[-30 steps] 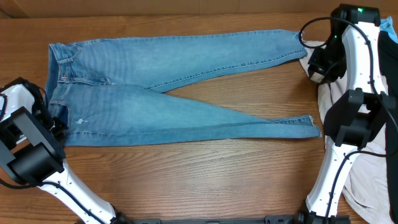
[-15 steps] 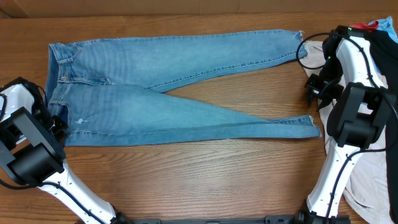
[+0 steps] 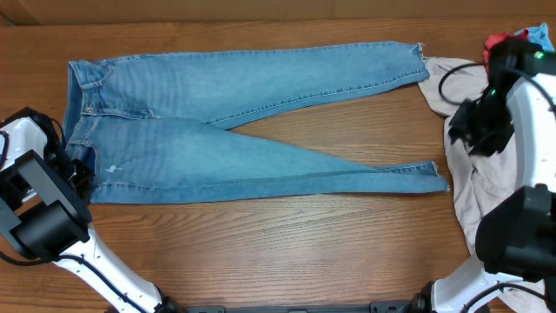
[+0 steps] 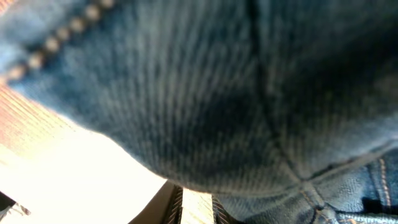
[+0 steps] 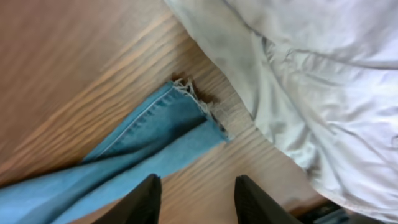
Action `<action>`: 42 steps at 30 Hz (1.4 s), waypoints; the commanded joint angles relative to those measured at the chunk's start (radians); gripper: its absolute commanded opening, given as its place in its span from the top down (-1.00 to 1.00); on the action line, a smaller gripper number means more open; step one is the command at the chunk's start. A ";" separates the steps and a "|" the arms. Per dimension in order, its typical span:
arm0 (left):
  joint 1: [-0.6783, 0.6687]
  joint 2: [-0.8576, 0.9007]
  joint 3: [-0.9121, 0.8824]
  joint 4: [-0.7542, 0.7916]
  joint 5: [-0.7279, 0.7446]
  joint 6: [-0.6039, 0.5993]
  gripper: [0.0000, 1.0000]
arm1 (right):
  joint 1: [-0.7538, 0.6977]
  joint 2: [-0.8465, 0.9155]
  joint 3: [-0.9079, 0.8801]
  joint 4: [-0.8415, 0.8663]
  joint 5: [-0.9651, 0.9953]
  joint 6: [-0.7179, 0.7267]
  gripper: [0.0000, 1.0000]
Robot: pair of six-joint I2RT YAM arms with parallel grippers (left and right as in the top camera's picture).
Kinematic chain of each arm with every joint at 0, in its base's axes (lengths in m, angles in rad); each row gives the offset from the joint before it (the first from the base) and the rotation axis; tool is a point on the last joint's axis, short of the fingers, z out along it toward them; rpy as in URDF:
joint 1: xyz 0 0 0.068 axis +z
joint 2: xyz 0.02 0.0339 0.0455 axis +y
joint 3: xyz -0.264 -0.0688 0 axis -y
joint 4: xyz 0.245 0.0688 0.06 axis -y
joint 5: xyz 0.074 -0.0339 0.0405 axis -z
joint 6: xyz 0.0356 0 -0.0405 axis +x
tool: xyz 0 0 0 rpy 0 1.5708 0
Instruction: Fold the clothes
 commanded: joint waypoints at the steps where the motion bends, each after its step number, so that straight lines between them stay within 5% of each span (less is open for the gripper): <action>1: -0.002 0.008 -0.008 0.035 0.087 0.004 0.58 | -0.003 0.039 -0.147 0.066 -0.021 0.006 0.11; 9: -0.002 0.008 -0.008 0.039 0.100 0.012 0.60 | -0.003 0.039 -0.407 0.340 -0.063 0.006 -0.06; 11: -0.002 0.008 -0.008 0.038 0.101 0.012 0.60 | -0.003 0.039 -0.423 0.377 -0.072 0.006 0.20; 14: -0.002 0.008 -0.008 0.036 0.107 0.012 0.59 | -0.002 0.037 -0.409 0.395 -0.114 0.002 0.92; 24: -0.002 0.008 -0.008 0.033 0.107 0.023 0.59 | -0.001 0.023 0.005 0.325 -0.332 -0.089 0.92; 28: -0.002 0.008 -0.008 0.029 0.106 0.024 0.59 | -0.001 0.023 0.203 0.203 -0.274 -0.087 0.92; 33: -0.002 0.008 -0.008 0.031 0.107 0.027 0.59 | -0.004 0.024 0.216 0.034 -0.038 -0.080 0.89; 34: -0.002 0.008 -0.008 0.031 0.107 0.027 0.59 | -0.004 0.024 0.195 0.014 -0.012 -0.081 0.74; 36: -0.002 0.008 -0.008 0.031 0.107 0.027 0.59 | -0.004 0.025 0.142 -0.026 0.047 -0.081 0.07; 42: -0.002 0.008 -0.008 0.031 0.107 0.027 0.59 | -0.013 0.025 -0.032 -0.005 0.080 -0.080 0.09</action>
